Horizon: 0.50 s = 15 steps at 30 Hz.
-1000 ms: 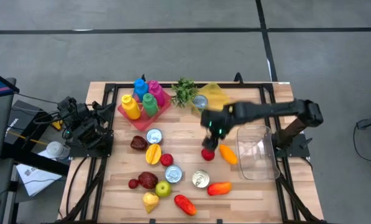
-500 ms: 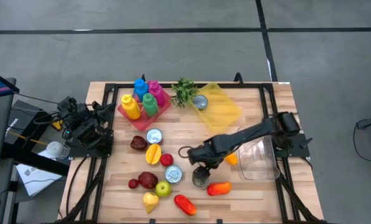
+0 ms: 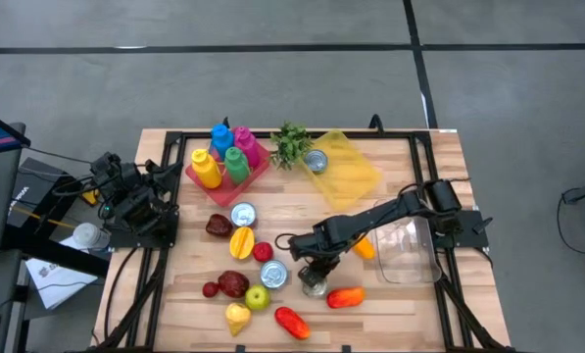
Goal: Pick & Place Food Item
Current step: Put the blue and pink tuna can into the yellow bin
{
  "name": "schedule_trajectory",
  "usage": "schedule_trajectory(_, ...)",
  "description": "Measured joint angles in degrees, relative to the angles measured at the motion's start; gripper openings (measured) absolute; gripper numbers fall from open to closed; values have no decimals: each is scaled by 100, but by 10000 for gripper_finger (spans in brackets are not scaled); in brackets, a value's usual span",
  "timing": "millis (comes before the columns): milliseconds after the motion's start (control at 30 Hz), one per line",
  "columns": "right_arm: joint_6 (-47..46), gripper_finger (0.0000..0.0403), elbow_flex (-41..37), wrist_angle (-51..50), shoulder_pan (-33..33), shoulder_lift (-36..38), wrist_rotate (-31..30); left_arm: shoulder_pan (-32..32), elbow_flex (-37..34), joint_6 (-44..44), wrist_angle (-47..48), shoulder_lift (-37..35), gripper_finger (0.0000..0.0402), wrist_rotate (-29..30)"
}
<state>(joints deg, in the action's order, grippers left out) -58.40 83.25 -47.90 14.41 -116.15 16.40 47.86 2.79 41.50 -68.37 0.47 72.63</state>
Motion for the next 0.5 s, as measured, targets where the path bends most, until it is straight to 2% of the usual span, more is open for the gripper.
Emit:
schedule_trajectory(133, -114, 26, 6, 97, -33, -8, -65, 0, 0, -1, -1, 0, 0, 1)
schedule_trajectory(300, -124, 5, -9, 79, -60, 63, -116, 1, 0, 1, -2, 0, 0, -1)
schedule_trajectory(500, -239, 1, -38, -11, -120, 493, -410, 0, 0, -1, -1, 0, 0, -1)
